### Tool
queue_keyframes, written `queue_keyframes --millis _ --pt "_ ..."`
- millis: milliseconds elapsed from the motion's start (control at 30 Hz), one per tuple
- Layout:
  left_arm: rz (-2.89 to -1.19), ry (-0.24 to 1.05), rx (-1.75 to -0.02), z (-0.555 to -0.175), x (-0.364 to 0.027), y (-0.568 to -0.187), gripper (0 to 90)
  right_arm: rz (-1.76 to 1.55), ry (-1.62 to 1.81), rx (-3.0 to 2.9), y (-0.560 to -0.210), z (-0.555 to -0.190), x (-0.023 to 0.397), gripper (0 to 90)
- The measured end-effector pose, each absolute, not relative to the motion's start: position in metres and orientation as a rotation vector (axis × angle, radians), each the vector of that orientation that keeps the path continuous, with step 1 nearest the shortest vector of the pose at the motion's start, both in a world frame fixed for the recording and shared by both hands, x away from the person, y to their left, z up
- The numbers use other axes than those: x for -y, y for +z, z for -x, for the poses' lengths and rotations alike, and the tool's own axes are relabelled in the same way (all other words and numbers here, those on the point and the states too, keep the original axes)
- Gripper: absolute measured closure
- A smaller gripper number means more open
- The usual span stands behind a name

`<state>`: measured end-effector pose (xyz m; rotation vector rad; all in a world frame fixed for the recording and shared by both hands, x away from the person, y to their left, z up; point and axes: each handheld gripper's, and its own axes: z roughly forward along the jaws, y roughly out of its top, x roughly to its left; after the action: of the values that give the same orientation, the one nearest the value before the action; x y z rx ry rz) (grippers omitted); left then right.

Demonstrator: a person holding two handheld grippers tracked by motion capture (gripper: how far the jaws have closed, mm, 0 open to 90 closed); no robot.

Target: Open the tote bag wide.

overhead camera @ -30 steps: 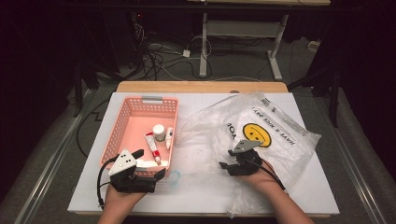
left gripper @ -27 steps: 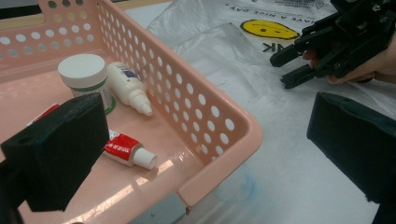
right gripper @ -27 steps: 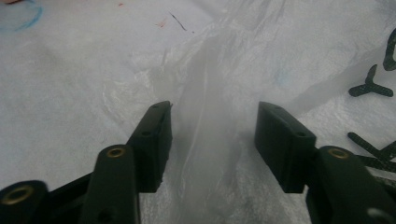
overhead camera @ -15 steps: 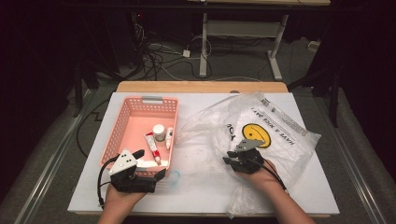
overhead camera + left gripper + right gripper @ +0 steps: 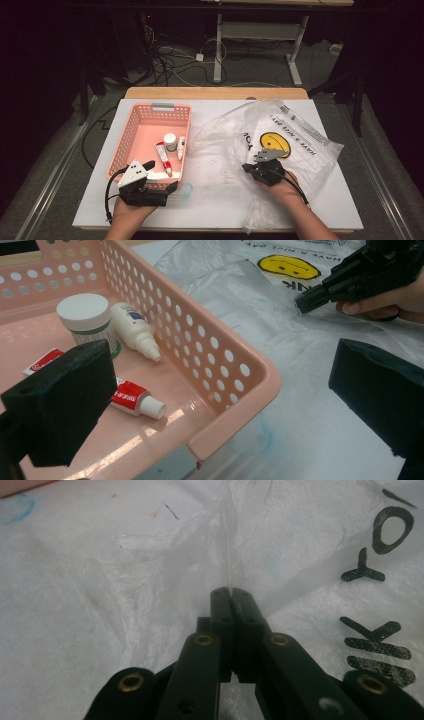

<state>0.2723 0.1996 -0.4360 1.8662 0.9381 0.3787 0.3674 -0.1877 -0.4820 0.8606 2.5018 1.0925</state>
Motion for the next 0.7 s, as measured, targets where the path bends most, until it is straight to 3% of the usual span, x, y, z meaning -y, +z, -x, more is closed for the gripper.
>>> queue_keyframes --millis 700 --pt "-1.861 0.388 -0.942 -0.272 -0.201 -0.434 0.0 -0.853 1.298 -2.306 -0.453 -0.358 0.208 90.0"
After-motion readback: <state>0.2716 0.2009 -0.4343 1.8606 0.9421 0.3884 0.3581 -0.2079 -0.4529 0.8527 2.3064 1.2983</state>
